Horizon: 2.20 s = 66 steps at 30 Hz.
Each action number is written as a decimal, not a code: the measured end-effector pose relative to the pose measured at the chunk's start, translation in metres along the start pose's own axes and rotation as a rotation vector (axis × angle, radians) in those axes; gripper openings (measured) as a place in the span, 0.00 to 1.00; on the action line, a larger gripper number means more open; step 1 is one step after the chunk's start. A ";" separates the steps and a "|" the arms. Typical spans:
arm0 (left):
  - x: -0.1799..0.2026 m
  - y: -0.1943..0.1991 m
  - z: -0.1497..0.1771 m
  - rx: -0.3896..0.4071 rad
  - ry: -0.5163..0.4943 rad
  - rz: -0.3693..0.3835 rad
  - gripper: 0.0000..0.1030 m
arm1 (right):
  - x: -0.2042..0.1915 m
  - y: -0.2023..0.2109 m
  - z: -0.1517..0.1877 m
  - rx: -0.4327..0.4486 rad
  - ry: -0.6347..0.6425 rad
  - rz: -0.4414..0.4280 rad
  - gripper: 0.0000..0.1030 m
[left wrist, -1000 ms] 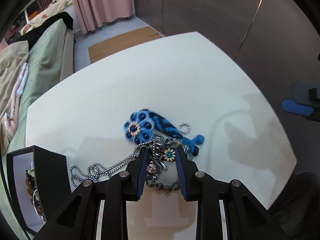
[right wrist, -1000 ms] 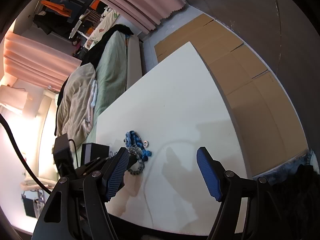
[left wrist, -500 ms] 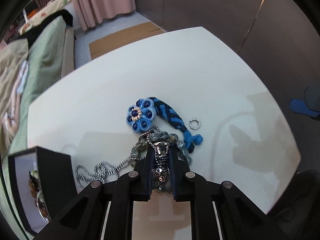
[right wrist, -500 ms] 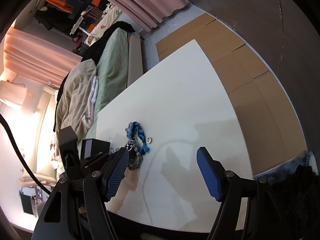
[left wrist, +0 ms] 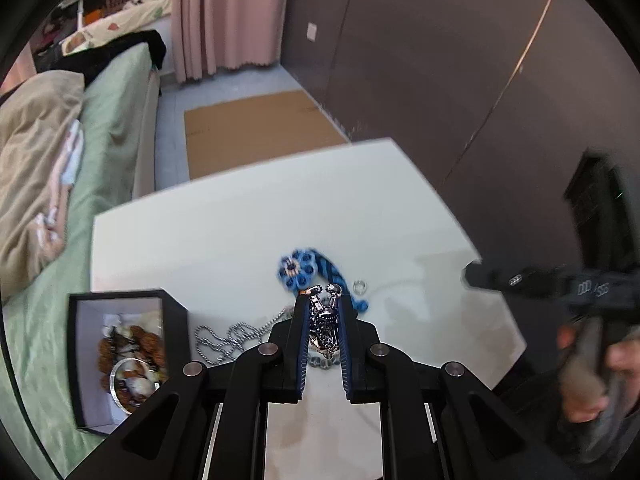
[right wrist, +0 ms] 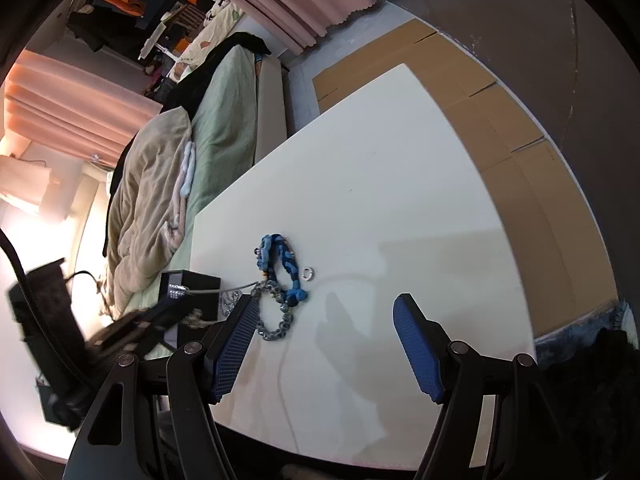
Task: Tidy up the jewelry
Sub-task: 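Grasp the silver skull pendant chain from the pile with the left tool, then lift skull chain toward box with left tool while right tool grasps grey beaded bracelet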
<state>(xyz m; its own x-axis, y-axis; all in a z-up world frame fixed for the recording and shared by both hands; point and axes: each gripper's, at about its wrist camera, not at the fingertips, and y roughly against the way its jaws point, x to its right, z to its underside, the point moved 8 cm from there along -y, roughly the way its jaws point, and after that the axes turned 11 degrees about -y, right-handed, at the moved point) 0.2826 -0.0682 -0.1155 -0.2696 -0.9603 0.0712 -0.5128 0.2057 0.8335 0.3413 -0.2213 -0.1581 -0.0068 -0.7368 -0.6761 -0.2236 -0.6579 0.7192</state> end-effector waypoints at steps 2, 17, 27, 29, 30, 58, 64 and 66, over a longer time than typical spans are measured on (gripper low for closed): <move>-0.002 0.014 -0.005 0.027 0.000 -0.011 0.13 | -0.004 -0.004 0.002 -0.005 0.006 0.001 0.69; -0.043 0.083 -0.016 0.157 0.051 -0.066 0.13 | -0.034 -0.058 0.022 -0.082 0.103 0.079 0.39; -0.057 0.128 -0.027 0.229 0.034 -0.102 0.13 | -0.049 -0.099 0.037 -0.125 0.171 0.202 0.28; -0.060 0.140 -0.030 0.249 0.029 -0.110 0.13 | -0.050 -0.103 0.038 -0.108 0.192 0.247 0.27; -0.062 0.144 -0.032 0.256 0.029 -0.114 0.13 | -0.051 -0.103 0.038 -0.099 0.204 0.263 0.27; -0.105 0.270 -0.074 0.470 -0.021 -0.276 0.13 | -0.140 -0.022 0.053 0.040 0.218 -0.106 0.11; -0.116 0.264 -0.066 0.457 -0.001 -0.276 0.13 | -0.149 -0.027 0.058 0.023 0.228 -0.138 0.11; -0.119 0.258 -0.062 0.445 0.008 -0.272 0.13 | -0.149 -0.029 0.057 0.018 0.230 -0.140 0.11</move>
<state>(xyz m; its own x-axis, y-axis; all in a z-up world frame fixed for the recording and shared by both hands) 0.2328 0.0872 0.1250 -0.0734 -0.9912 -0.1102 -0.8608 0.0072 0.5088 0.2935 -0.0829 -0.0873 0.2462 -0.6562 -0.7132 -0.2242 -0.7545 0.6168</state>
